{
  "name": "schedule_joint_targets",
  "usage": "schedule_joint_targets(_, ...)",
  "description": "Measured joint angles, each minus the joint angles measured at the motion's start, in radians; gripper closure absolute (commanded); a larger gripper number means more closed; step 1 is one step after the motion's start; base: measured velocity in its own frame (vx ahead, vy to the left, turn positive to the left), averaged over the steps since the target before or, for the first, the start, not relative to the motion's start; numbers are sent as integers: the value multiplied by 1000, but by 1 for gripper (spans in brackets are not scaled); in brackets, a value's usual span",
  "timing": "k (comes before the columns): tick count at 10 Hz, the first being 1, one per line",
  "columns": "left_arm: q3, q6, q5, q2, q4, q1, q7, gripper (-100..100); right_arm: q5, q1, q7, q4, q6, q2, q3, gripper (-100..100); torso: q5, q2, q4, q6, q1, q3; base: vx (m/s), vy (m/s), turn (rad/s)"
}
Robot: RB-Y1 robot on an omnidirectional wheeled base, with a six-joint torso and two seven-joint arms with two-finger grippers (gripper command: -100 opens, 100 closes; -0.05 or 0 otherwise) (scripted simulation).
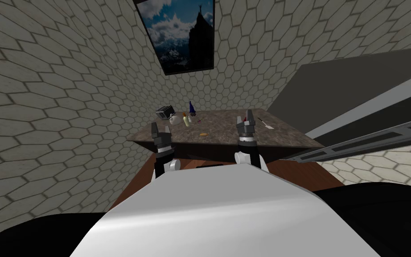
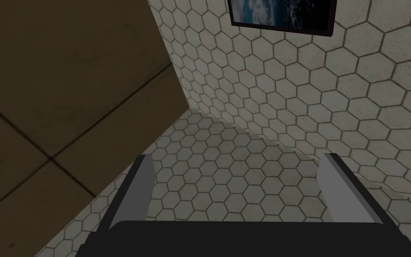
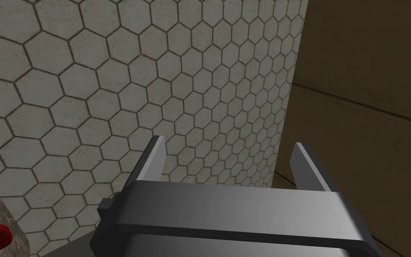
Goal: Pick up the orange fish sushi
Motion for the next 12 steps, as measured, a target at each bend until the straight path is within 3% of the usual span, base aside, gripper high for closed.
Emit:
schedule_joint_targets(3,-1,44,-9,70,25,-29,6,-100,0,0,0,0,0,0,0,0,1,0,0,0,4,0,-11,66,45)
schedule_joint_targets(7,14,145,-16,154,56,-84,29,-100,0,0,0,0,0,0,0,0,1,0,0,0,5,0,-5,62,33)
schedule_joint_targets(12,18,263,-31,194,119,-159,41,-100,0,0,0,0,0,0,0,0,1,1,0,0,4,0,-12,54,35)
